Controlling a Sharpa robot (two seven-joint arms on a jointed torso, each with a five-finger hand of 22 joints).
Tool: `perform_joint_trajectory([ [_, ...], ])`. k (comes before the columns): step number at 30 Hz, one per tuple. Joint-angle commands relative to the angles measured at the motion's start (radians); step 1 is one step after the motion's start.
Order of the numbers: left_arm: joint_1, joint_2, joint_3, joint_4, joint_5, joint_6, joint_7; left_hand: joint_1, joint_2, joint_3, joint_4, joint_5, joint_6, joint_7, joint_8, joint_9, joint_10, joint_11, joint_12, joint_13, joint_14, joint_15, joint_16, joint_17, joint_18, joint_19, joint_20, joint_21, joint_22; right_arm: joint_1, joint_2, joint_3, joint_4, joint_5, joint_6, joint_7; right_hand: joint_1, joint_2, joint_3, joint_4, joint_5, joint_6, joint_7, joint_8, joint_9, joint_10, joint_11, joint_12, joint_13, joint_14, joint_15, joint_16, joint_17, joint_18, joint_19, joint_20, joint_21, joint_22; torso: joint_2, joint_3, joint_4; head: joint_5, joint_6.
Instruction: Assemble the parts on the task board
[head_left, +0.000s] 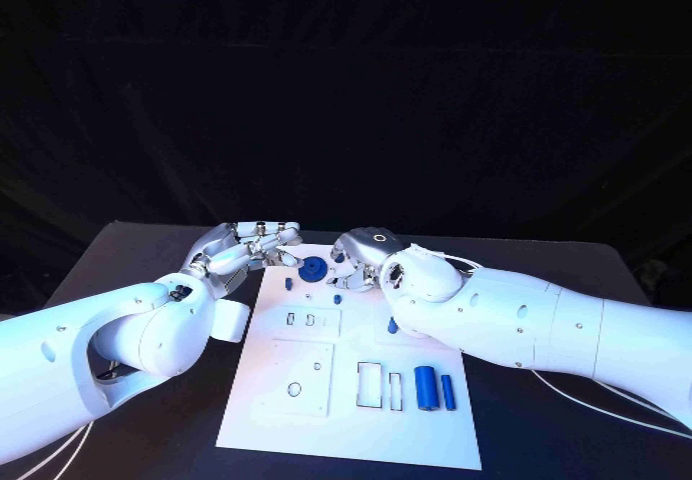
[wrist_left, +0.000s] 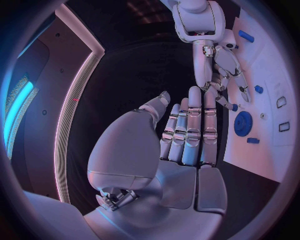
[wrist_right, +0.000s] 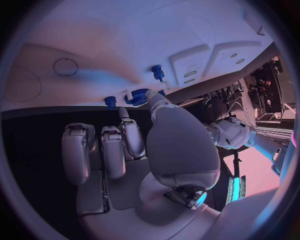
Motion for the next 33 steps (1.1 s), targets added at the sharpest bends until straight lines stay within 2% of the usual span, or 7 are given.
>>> perform_joint_trajectory([
  [1,0.001,0.001,0.001,0.001,0.002,0.01,0.003,0.002,-0.001,0.002,-0.002,0.001,0.002,0.005,-0.003,0.001,0.002,0.006,-0.005,0.001,-0.006,0.002,0.003,0.001,0.018,-0.008,0.001,0.004,0.002,0.0,-0.002,0.0,0.002,0.0,0.018,-0.009,-0.002,0.012,0.002,0.007,0.007,0.012,-0.002,-0.003,0.0,0.004,0.004,0.005,0.068,0.104,0.004,0.005,0.262,-0.013,0.029,0.006,-0.003,0.147,0.0,0.0001,0.0005,-0.001,-0.001],
  [5,0.001,0.0,0.001,0.002,0.002,0.009,0.003,0.002,-0.001,0.002,-0.002,0.001,0.002,0.005,-0.003,0.001,0.002,0.006,-0.005,0.001,-0.006,0.002,0.003,0.001,0.018,-0.008,0.001,0.004,0.002,0.0,-0.006,0.0,0.006,0.006,0.005,-0.003,0.0,0.016,0.003,0.009,0.011,0.023,-0.004,-0.001,0.002,0.009,0.002,0.012,0.073,0.104,0.003,0.005,0.263,-0.014,0.03,0.006,-0.002,0.15,0.0,0.0,-0.0003,0.0,-0.001],
  [11,0.001,0.0,0.001,0.002,0.002,0.009,0.003,0.002,-0.001,0.002,-0.002,0.001,0.002,0.005,-0.003,0.001,0.002,0.006,-0.005,0.001,-0.006,0.002,0.003,0.001,0.018,-0.008,0.001,0.004,0.002,0.0,-0.009,0.0,0.013,0.021,-0.072,0.017,0.005,0.026,0.008,0.008,0.027,0.039,-0.009,0.002,0.005,0.021,-0.003,0.025,0.085,0.104,-0.001,0.005,0.263,-0.015,0.034,0.003,0.003,0.156,0.0,0.0,0.001,-0.001,0.001],
  [16,0.001,0.0,0.001,0.0,0.002,0.01,0.004,0.002,-0.001,0.002,-0.002,0.001,0.002,0.005,-0.003,0.001,0.002,0.006,-0.005,0.001,-0.006,0.002,0.003,0.001,0.018,-0.008,0.001,0.004,0.002,0.0,-0.006,0.0,0.015,0.04,-0.097,0.025,0.009,0.028,0.01,0.005,0.032,0.042,-0.009,0.002,0.005,0.023,-0.003,0.027,0.087,0.104,-0.002,0.005,0.263,-0.015,0.035,0.002,0.004,0.157,0.0,-0.001,0.002,-0.002,0.001],
  [22,0.001,-0.001,0.001,-0.006,0.002,0.01,0.007,0.001,0.0,0.003,-0.002,0.001,0.001,0.005,-0.004,0.001,0.002,0.007,-0.005,0.001,-0.008,0.002,0.004,0.002,0.018,-0.01,0.001,0.004,0.002,0.0,0.008,0.0,0.006,0.078,-0.079,0.025,0.014,0.027,0.011,0.0,0.033,0.043,-0.01,0.001,0.005,0.026,-0.004,0.031,0.091,0.104,-0.002,0.005,0.263,-0.016,0.037,0.001,0.006,0.159,0.0,-0.0011,0.0018,-0.001,0.002],
  [33,0.001,-0.004,0.001,-0.022,0.002,0.011,0.014,0.001,0.0,0.003,-0.002,0.001,0.001,0.005,-0.004,0.001,0.002,0.007,-0.005,0.001,-0.008,0.002,0.004,0.002,0.018,-0.01,0.001,0.004,0.002,0.004,0.054,0.0,-0.047,0.105,-0.012,0.015,0.019,0.015,0.006,-0.011,0.018,0.036,-0.007,-0.009,0.002,0.022,-0.002,0.028,0.089,0.104,-0.001,0.005,0.263,-0.016,0.035,0.001,0.003,0.158,0.001,-0.0027,0.0049,-0.002,0.004],
])
